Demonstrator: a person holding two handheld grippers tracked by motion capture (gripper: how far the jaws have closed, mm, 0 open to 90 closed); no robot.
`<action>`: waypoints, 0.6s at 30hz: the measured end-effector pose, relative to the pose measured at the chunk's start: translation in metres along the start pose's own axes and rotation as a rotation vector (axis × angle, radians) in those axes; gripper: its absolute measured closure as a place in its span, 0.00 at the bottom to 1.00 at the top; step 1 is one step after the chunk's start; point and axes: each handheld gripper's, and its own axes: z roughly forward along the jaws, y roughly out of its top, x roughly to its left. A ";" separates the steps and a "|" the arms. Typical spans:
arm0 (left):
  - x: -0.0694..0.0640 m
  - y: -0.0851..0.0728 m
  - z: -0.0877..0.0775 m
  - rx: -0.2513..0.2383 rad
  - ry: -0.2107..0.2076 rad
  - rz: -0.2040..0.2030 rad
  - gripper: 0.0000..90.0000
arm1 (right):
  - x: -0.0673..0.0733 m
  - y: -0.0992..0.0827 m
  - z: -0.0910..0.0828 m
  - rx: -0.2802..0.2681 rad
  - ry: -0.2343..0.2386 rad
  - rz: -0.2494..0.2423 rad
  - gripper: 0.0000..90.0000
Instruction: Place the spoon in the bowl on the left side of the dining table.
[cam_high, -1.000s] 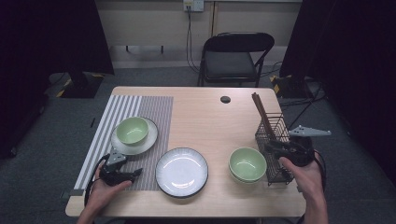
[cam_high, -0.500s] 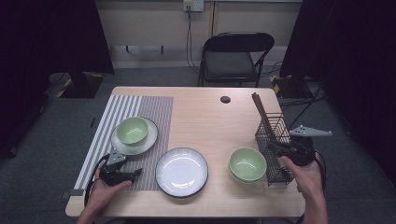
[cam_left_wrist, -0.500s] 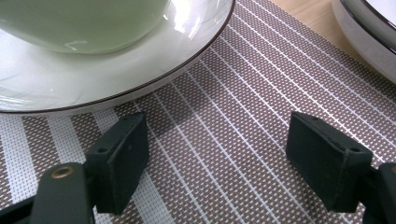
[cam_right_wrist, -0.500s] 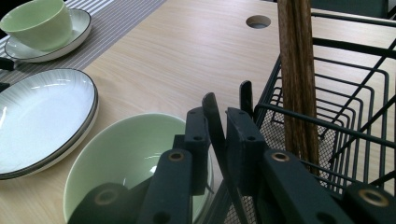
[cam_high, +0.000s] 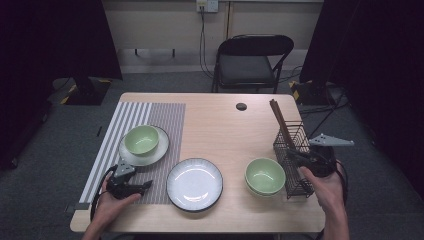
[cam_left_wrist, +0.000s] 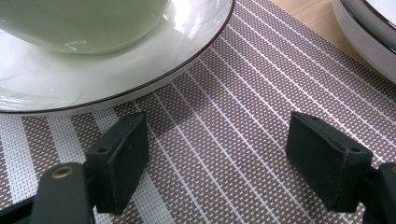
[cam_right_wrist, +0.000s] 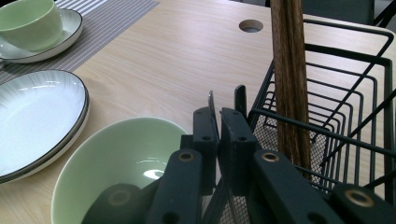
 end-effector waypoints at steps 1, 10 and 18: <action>0.000 0.000 0.000 0.000 0.000 0.000 0.23 | 0.000 0.000 0.000 -0.003 -0.001 0.000 0.95; 0.000 0.000 0.000 0.000 -0.002 -0.002 0.23 | -0.002 0.001 -0.005 -0.044 -0.007 -0.010 0.98; 0.000 0.001 0.001 0.002 0.002 -0.001 0.22 | -0.004 0.004 -0.011 -0.078 -0.016 -0.004 0.99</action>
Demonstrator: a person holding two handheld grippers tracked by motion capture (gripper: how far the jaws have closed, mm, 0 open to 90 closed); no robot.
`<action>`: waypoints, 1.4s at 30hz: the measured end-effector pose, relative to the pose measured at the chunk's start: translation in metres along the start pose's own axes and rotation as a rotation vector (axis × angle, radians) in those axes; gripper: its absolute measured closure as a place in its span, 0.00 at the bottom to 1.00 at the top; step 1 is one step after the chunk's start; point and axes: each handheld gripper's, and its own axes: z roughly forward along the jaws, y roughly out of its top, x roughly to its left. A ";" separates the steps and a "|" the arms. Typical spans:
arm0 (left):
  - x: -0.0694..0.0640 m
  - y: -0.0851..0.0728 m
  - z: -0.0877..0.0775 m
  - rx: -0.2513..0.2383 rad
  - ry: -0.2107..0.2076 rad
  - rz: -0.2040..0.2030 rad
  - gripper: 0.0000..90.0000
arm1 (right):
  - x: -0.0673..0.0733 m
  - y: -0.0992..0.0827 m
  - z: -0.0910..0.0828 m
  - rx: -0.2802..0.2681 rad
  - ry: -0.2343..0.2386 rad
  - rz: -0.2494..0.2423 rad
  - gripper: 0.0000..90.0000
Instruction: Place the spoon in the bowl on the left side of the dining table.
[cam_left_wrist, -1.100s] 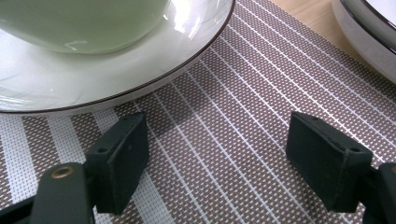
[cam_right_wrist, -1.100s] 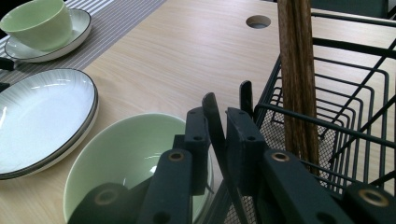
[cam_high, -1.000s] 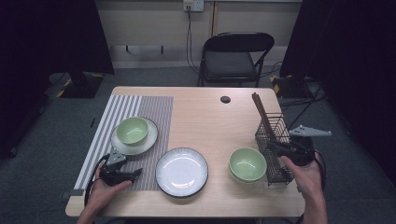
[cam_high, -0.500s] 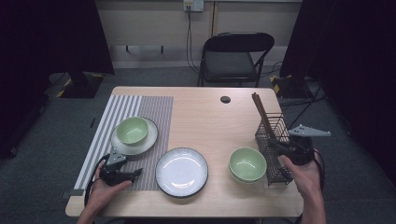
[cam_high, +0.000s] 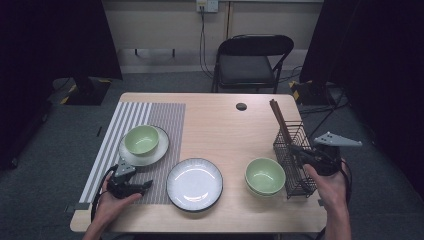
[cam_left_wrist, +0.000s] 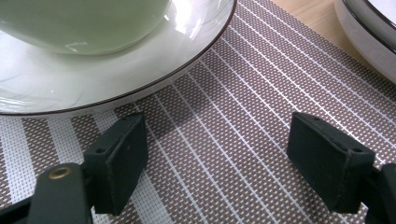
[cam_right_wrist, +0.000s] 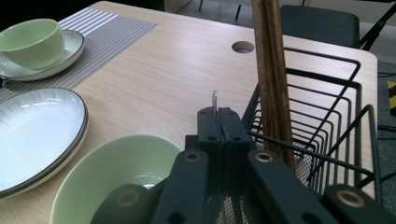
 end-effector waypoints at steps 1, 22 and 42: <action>0.000 0.000 0.000 0.000 0.000 0.000 0.22 | 0.000 0.000 -0.001 -0.005 -0.001 0.005 0.99; 0.000 0.000 0.001 0.003 0.010 -0.004 0.21 | 0.001 0.014 -0.008 -0.054 0.003 0.002 1.00; 0.000 0.001 0.002 0.017 0.036 -0.031 0.12 | 0.016 0.049 -0.009 -0.110 0.027 -0.045 1.00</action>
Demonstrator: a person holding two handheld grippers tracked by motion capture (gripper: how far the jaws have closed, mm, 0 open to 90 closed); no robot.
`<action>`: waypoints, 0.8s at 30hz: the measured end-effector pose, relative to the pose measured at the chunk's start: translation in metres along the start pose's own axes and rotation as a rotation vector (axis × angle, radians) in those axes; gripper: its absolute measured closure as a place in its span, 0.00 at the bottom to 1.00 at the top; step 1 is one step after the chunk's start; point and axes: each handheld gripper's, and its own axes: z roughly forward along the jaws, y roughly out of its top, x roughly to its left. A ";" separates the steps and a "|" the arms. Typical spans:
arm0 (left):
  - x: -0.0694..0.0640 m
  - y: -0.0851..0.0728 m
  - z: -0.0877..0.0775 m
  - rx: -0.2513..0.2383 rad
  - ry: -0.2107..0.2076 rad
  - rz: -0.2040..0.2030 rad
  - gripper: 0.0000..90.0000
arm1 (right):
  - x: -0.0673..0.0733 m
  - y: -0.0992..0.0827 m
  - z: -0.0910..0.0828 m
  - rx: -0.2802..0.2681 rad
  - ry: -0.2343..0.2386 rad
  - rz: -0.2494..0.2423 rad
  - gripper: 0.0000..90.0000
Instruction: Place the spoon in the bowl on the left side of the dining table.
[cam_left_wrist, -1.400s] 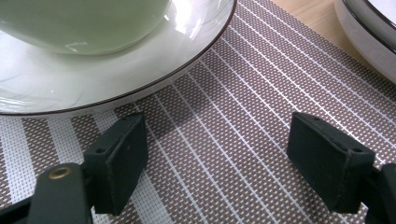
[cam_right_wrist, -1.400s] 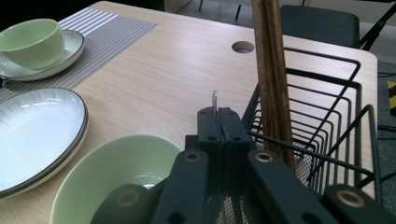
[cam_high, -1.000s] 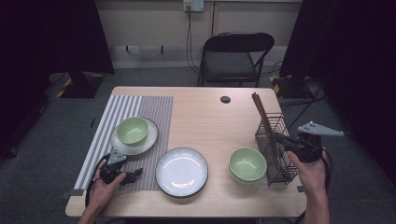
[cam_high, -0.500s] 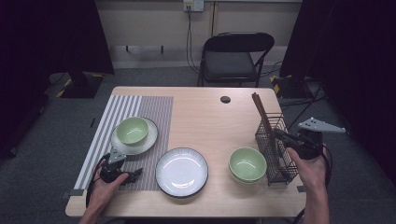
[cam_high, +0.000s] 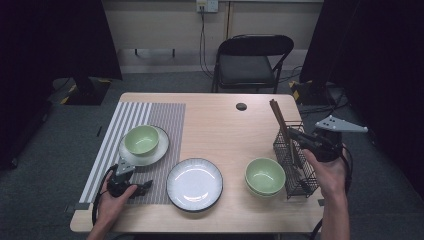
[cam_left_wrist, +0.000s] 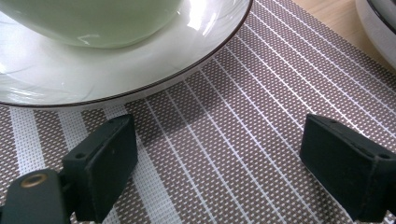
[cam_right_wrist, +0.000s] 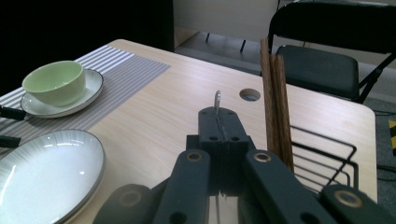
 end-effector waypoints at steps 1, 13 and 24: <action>0.000 0.000 0.000 0.000 0.001 0.002 0.12 | 0.002 0.003 0.001 0.002 0.001 -0.005 1.00; 0.000 0.000 0.000 -0.001 0.001 -0.013 0.12 | 0.010 0.030 0.005 -0.028 0.003 -0.050 1.00; 0.002 0.002 -0.002 0.005 0.007 -0.035 0.17 | 0.022 0.041 0.015 -0.050 0.022 -0.058 1.00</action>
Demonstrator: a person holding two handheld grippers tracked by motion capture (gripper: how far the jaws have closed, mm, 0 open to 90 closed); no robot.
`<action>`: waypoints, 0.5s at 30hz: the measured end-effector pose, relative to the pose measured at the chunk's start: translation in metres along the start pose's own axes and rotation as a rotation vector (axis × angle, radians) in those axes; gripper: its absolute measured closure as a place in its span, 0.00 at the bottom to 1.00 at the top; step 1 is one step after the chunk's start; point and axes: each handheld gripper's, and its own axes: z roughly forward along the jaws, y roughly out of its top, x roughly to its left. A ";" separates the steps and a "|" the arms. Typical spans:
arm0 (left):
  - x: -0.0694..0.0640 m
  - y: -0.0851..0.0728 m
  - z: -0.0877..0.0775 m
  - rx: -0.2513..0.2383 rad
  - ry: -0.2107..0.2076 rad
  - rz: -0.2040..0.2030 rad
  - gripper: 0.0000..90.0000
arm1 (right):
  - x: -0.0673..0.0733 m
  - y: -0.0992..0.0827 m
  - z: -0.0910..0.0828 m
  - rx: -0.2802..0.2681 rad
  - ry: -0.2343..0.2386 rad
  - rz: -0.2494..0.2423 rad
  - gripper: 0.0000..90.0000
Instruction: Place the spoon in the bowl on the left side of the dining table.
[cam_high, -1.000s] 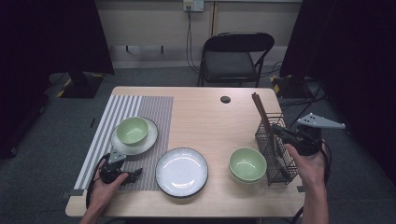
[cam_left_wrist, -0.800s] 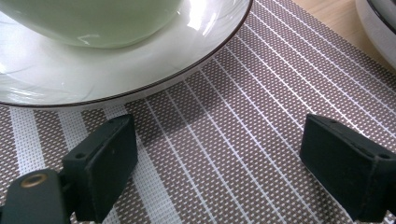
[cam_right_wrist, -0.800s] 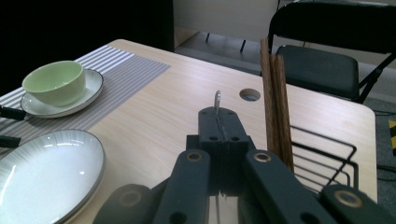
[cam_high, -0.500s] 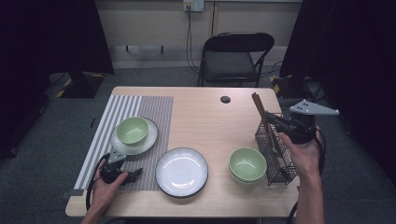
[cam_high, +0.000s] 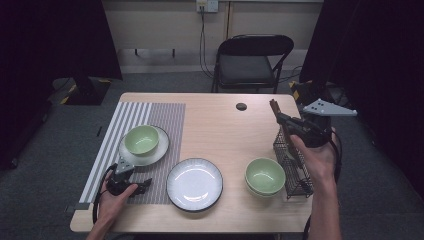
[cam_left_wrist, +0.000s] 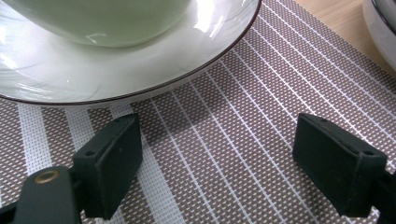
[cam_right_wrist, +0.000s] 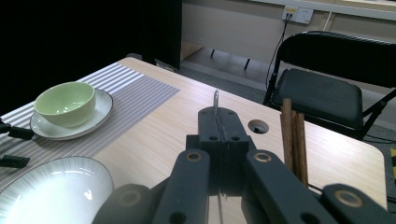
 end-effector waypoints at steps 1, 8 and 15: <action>0.000 0.000 0.000 -0.003 -0.005 -0.009 0.17 | 0.001 0.001 0.001 -0.002 0.004 0.004 1.00; -0.001 0.004 -0.007 -0.032 -0.042 -0.013 0.22 | 0.007 0.004 0.013 0.000 0.046 0.014 1.00; -0.004 0.009 -0.016 -0.094 -0.104 -0.049 0.24 | 0.012 0.002 0.030 0.007 0.090 0.035 1.00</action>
